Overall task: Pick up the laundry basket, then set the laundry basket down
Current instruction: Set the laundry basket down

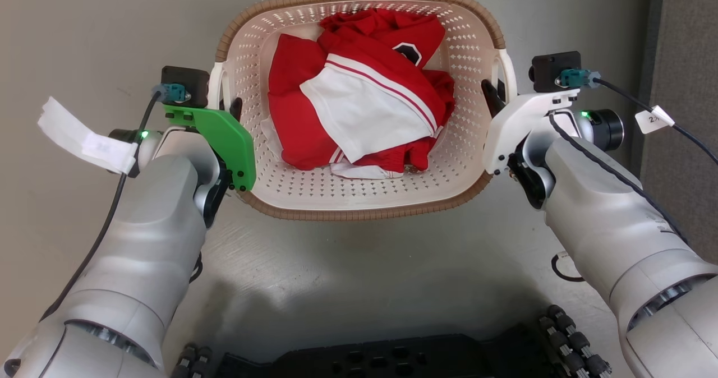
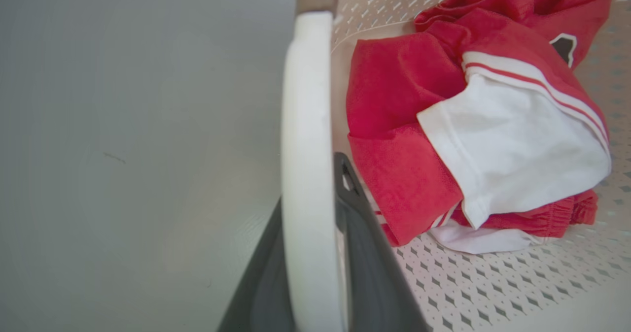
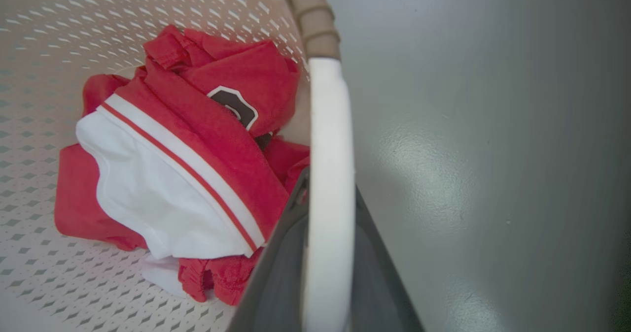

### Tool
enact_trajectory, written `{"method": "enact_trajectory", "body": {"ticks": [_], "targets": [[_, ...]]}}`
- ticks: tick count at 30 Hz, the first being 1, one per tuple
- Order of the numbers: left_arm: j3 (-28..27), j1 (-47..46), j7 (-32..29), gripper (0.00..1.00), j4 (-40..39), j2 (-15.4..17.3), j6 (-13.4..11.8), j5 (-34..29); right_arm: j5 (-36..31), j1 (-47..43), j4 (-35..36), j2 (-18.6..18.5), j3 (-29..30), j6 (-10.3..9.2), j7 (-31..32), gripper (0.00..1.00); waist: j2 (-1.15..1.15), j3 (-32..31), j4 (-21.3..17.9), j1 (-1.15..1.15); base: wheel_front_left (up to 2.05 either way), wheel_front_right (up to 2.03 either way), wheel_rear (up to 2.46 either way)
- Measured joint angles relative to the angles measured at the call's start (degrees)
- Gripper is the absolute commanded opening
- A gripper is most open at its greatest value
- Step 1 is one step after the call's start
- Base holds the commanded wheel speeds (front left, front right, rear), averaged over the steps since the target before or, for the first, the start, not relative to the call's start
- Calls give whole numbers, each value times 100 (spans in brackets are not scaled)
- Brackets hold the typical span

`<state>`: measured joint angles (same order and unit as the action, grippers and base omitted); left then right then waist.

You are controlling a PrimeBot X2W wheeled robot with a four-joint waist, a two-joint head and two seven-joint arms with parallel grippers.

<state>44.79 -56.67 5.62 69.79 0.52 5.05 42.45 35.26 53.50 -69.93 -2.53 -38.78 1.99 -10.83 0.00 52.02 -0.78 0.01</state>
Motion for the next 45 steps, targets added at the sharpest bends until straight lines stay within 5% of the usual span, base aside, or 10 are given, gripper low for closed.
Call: {"method": "enact_trajectory", "body": {"ticks": [36,37,38,39,40,45], "targets": [[168,-117,1,0,142,-57,108,-86,-12,68,-151,-36,-75,153,-133,0,0,127,46,-1,0,0,0],[196,-118,-4,56,143,-59,122,-88,-34,79,-157,-46,-97,154,-146,31,0,123,49,-1,0,0,0],[256,-119,-68,100,157,-55,158,-104,-37,104,-165,-52,-102,155,-160,56,0,118,52,-1,0,0,0],[277,-118,-97,100,177,-47,168,-107,-75,132,-177,-64,-156,155,-162,93,0,112,55,-1,0,0,0],[279,-118,-100,100,192,-15,172,-104,-111,145,-179,-102,-176,155,-171,100,0,105,57,-1,0,0,0],[276,-118,-126,100,193,57,176,-82,-102,150,-211,-157,-177,209,-176,100,0,28,75,-1,0,0,0]]}}
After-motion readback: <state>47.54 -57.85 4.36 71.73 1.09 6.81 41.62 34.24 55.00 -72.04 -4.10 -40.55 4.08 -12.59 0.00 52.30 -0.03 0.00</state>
